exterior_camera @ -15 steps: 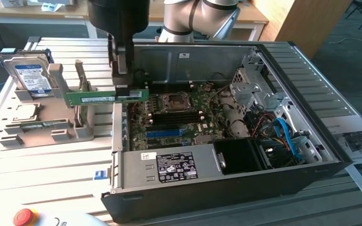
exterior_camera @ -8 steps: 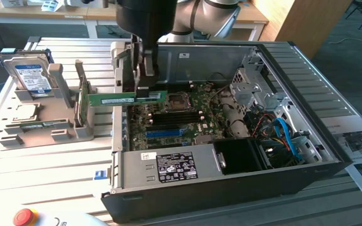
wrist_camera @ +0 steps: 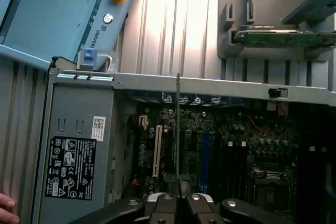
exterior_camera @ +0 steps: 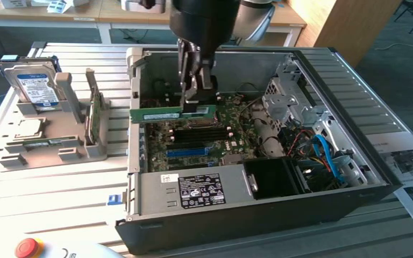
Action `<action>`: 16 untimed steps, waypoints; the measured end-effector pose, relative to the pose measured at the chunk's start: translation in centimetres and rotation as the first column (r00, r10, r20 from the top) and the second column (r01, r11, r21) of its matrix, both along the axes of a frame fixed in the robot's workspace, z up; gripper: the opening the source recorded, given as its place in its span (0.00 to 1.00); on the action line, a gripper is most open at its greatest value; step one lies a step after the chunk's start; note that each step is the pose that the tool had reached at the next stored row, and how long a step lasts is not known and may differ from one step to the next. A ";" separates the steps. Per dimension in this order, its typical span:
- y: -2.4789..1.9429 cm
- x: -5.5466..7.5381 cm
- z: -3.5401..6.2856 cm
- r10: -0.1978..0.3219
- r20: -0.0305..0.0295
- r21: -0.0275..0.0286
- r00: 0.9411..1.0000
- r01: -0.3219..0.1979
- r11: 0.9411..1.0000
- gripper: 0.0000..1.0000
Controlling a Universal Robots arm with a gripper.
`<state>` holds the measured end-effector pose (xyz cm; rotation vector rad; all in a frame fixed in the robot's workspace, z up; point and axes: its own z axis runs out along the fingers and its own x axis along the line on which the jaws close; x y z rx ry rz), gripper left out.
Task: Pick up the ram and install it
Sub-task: 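Pick up the ram and move it above insertion slot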
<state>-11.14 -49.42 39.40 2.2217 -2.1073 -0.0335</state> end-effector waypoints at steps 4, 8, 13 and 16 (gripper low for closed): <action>-0.22 1.8 0.00 0.001 -0.001 0.000 1.000 -0.001 1.000 0.12; -0.42 3.7 0.00 0.003 -0.003 0.000 1.000 -0.003 1.000 0.12; -0.61 5.9 0.00 0.005 -0.004 0.000 1.000 -0.005 1.000 0.12; -0.70 7.2 0.00 0.006 -0.005 0.000 1.000 -0.006 1.000 0.12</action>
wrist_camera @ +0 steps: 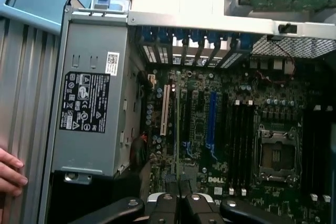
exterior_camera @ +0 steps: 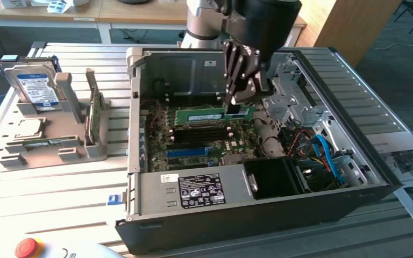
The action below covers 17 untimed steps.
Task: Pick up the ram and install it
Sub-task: 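Pick up the ram and move it above insertion slot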
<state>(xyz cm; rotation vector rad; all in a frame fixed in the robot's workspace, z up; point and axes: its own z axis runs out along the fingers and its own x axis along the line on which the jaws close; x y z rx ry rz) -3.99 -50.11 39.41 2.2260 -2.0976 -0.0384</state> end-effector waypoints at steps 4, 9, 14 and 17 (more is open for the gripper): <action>0.00 0.2 0.00 0.000 0.000 0.000 1.000 0.000 1.000 0.12; 0.38 0.2 -0.06 0.000 0.000 0.000 1.000 0.000 1.000 0.12; 2.18 0.4 -0.29 0.000 0.000 0.000 1.000 0.000 1.000 0.12; 3.57 0.5 -0.47 0.000 0.000 0.000 1.000 0.000 1.000 0.12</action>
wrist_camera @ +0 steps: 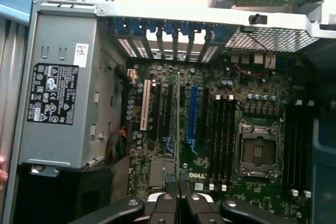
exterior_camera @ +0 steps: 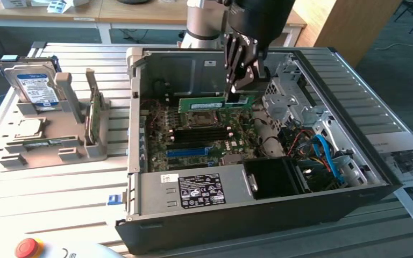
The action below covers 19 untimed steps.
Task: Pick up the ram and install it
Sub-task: 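Pick up the ram and move it above insertion slot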
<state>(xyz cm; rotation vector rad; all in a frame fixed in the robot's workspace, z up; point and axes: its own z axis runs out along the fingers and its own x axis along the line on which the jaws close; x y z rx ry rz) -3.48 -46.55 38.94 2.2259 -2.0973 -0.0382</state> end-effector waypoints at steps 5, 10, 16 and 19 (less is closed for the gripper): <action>2.19 0.2 -0.32 0.000 0.000 0.000 1.000 0.000 1.000 0.12; 4.27 0.3 -0.62 0.000 0.000 -0.001 1.000 0.000 1.000 0.12; 6.16 0.3 -0.92 0.000 0.000 -0.001 1.000 0.000 1.000 0.12; 6.64 0.3 -0.98 0.000 0.000 -0.001 1.000 0.000 1.000 0.12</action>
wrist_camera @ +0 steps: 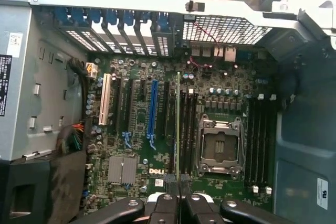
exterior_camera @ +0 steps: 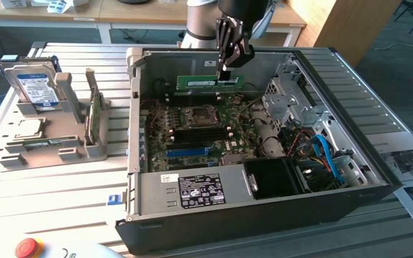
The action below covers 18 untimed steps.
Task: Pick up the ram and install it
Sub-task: 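Pick up the ram and move it above insertion slot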
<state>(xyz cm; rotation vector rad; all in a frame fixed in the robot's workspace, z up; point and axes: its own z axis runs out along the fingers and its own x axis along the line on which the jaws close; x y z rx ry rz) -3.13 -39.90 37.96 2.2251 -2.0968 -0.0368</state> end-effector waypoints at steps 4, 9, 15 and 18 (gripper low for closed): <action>0.01 0.0 0.00 0.000 0.000 0.000 1.000 0.000 1.000 0.12; 0.03 -0.1 0.00 0.000 0.019 0.000 1.000 0.000 1.000 0.12; 0.03 -0.2 0.01 0.000 0.041 0.000 0.999 0.000 1.000 0.12; 0.04 -0.3 0.00 0.000 0.053 0.001 0.999 0.000 1.000 0.12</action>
